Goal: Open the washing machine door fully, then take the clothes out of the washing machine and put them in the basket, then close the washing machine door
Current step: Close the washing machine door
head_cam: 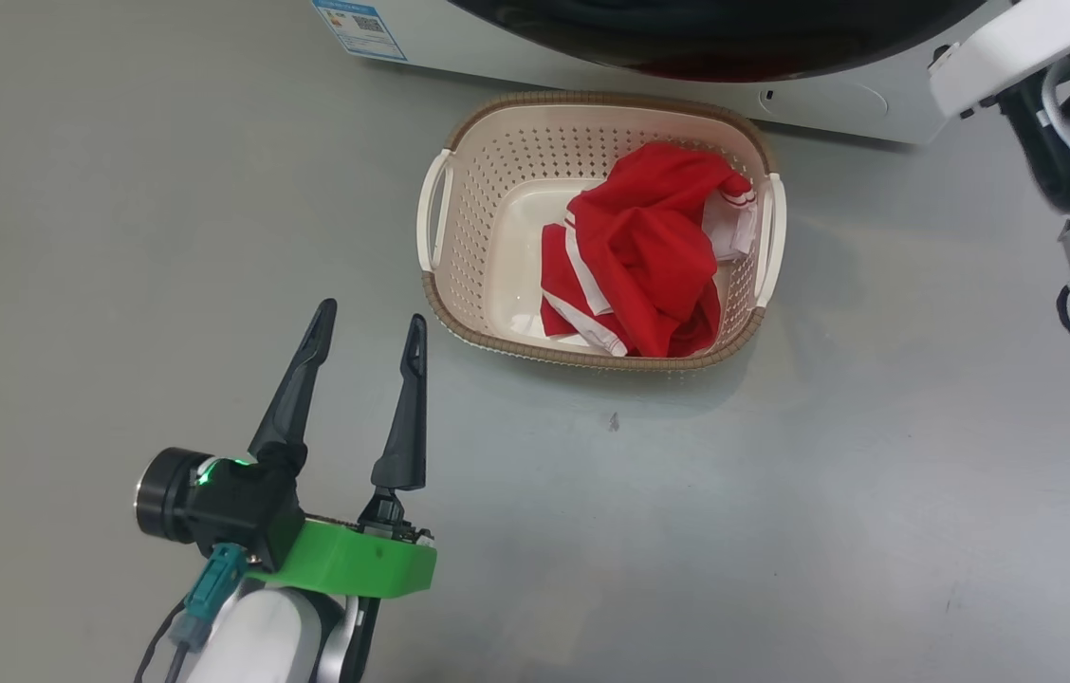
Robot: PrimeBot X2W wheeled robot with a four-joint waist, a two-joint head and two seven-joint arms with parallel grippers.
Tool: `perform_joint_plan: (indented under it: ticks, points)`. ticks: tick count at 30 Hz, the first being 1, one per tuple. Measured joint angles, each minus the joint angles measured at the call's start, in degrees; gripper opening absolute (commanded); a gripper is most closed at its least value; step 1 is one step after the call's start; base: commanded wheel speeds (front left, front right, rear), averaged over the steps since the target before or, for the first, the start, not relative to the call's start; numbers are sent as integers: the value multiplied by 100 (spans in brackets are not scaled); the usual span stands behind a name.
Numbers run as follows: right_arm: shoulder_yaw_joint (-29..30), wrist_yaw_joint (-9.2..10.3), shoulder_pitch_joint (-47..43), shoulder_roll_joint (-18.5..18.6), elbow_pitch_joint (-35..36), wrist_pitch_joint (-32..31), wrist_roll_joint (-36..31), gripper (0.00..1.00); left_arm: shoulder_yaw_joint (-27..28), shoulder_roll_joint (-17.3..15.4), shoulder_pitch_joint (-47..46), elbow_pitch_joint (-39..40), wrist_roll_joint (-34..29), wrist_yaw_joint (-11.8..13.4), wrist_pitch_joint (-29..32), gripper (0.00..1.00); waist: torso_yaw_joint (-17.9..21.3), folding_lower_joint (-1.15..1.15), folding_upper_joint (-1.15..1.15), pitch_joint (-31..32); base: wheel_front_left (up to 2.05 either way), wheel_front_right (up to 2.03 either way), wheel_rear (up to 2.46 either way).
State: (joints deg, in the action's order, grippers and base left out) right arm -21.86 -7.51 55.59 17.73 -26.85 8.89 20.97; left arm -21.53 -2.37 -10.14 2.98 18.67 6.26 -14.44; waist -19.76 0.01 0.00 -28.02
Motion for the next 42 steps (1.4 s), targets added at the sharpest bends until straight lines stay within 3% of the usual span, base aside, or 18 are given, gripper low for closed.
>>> perform_joint_plan:
  ticks: [8, 19, 34, 42]
  points:
    - [234, 1, 508, 249, -364, -4, 122, 0, -179, 9, -104, 22, 129, 0, -1, 100, -167, 0, 0, -58, 0, 0, 0]
    - [268, -1, 817, 240, -923, -1, 133, 0, -214, 12, -108, 24, 151, 1, -1, 100, -277, 0, 0, -96, 0, 0, 0]
    - [374, -42, 912, -31, -1497, 232, 425, 0, -246, 13, -198, -12, 151, 10, -1, 100, -218, 0, 0, -41, 0, 0, 0]
    - [4, 3, 715, -337, -1439, 422, 583, 0, -112, 14, -199, -109, 89, 18, -1, 100, -36, 0, 0, 96, 0, 0, 0]
